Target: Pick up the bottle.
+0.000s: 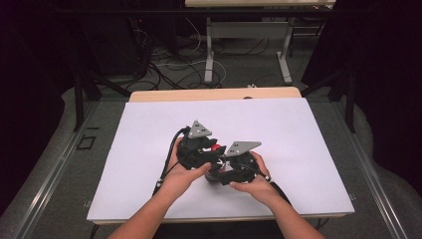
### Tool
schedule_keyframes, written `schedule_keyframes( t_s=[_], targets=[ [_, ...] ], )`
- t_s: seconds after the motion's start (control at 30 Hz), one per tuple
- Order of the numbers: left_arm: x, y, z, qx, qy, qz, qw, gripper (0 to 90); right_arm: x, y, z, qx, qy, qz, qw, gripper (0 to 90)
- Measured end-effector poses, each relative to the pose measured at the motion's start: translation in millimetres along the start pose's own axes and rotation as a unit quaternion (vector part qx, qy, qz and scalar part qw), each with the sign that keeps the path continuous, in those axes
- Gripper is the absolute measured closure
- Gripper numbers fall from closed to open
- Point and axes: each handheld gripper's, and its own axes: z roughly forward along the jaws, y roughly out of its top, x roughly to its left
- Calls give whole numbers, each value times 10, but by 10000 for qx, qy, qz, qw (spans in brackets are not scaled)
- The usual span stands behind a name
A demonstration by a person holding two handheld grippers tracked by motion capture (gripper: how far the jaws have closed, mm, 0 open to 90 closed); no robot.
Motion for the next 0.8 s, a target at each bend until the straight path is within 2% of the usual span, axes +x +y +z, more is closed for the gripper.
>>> schedule_keyframes(
  t_s=[0.07,0.1,0.13,0.17,0.2,0.23,0.3,0.37,0.4,0.43,0.47,0.5,0.53,0.57,0.6,0.63,0.67,0.7,0.73,0.77,0.8],
  targets=[
    [24,10,-11,59,-92,78,9999,604,0,-1,1,-14,-10,-14,10000,314],
    [35,14,-18,70,-131,103,9998,570,2,2,-4,-18,11,16,10000,314],
    [54,25,-37,51,-302,78,9995,544,-2,2,-5,-30,29,7,10000,314],
    [54,25,-37,51,-302,78,9995,518,-2,2,-5,-30,29,7,10000,314],
    [75,35,-55,68,-378,131,9992,518,-4,2,-8,-26,31,-1,10000,314],
    [109,55,-87,34,-501,204,9985,480,-15,8,-23,64,73,-23,10000,314],
    [128,67,-103,60,-560,226,9982,441,-22,10,-29,82,97,-54,9999,314],
    [209,101,-121,132,-690,390,9968,420,-17,8,-27,28,87,-91,9999,313],
    [209,101,-121,132,-690,390,9968,420,-12,11,-29,32,133,-88,9999,313],
    [264,118,-129,223,-910,452,9946,416,-10,18,-37,102,174,-101,9997,313],
    [290,124,-128,224,-1024,518,9931,412,-7,17,-35,79,165,-124,9998,313],
    [290,124,-128,224,-1024,518,9931,412,1,19,-35,53,171,-127,9998,313],
    [313,128,-130,241,-1161,581,9912,412,1,19,-35,53,171,-127,9998,313],
    [351,136,-137,312,-1396,656,9875,415,7,21,-34,65,247,-145,9996,313],
    [351,136,-137,312,-1396,656,9875,422,7,21,-34,65,247,-145,9996,313],
    [365,134,-136,366,-1502,662,9858,425,13,23,-34,94,284,-180,9994,313],
    [404,137,-118,367,-1728,801,9810,430,14,22,-36,105,309,-178,9993,313],
    [404,137,-118,367,-1728,801,9810,452,14,22,-35,100,340,-192,9992,313],
    [420,138,-111,387,-1868,820,9782,452,14,22,-35,100,340,-192,9992,313],
    [430,138,-104,391,-1952,833,9764,469,19,22,-28,42,366,-197,9991,313],
    [445,138,-80,389,-2101,843,9733,475,23,23,-29,54,386,-192,9991,313]
  ],
)
